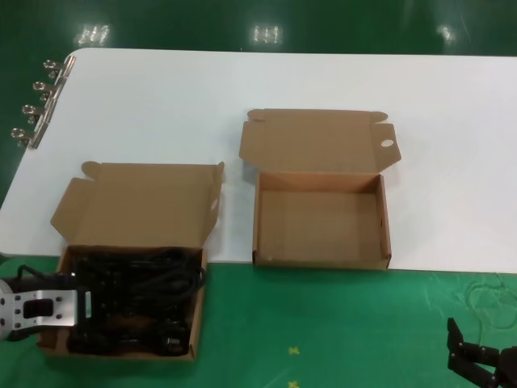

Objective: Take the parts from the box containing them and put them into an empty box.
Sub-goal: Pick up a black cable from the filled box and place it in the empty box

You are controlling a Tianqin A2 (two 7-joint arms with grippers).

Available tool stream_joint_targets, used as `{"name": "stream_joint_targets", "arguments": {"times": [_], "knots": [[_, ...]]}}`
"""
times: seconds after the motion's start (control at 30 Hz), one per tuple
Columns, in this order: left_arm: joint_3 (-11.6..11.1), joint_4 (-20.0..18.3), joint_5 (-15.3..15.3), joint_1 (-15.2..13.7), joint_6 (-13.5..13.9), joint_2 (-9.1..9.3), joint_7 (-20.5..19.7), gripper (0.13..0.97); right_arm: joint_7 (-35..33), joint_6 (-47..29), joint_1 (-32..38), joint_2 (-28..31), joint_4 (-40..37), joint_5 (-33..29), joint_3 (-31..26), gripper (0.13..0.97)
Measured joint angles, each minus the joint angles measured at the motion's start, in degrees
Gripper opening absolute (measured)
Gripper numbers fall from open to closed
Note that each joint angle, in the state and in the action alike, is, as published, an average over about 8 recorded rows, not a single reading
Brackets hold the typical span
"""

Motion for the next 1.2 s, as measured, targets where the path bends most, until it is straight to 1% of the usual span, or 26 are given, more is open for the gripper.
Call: {"name": "stream_joint_targets", "arguments": {"times": [0.2,0.4,0.6,0.73,0.83,0.93,1.07,1.2], "knots": [[-0.63,-1.95,-0.45,1.09,0.07,-1.25,-0.73,0.211,0.00,0.00,0.00,0.00,0.00,0.00,0.00,0.966],[-1.71,-4.07,-1.77,2.16,0.15,-2.14,-0.69,0.209,0.00,0.00,0.00,0.00,0.00,0.00,0.00,0.966],[-2.64,-8.34,-2.97,3.37,0.30,-2.88,-2.21,0.209,0.00,0.00,0.00,0.00,0.00,0.00,0.00,0.966],[-2.62,-11.68,-2.71,3.82,-0.13,-2.65,-4.16,0.209,0.00,0.00,0.00,0.00,0.00,0.00,0.00,0.966],[-2.00,-13.37,-1.83,3.44,-0.79,-1.48,-5.57,0.208,0.00,0.00,0.00,0.00,0.00,0.00,0.00,0.966],[-0.91,-13.76,-0.63,2.40,-1.56,0.60,-6.28,0.208,0.00,0.00,0.00,0.00,0.00,0.00,0.00,0.966],[1.06,-12.09,1.68,-0.02,-3.12,4.54,-6.31,0.208,0.00,0.00,0.00,0.00,0.00,0.00,0.00,0.966],[3.00,-8.20,4.32,-3.24,-5.63,9.39,-5.71,0.208,0.00,0.00,0.00,0.00,0.00,0.00,0.00,0.966]]}}
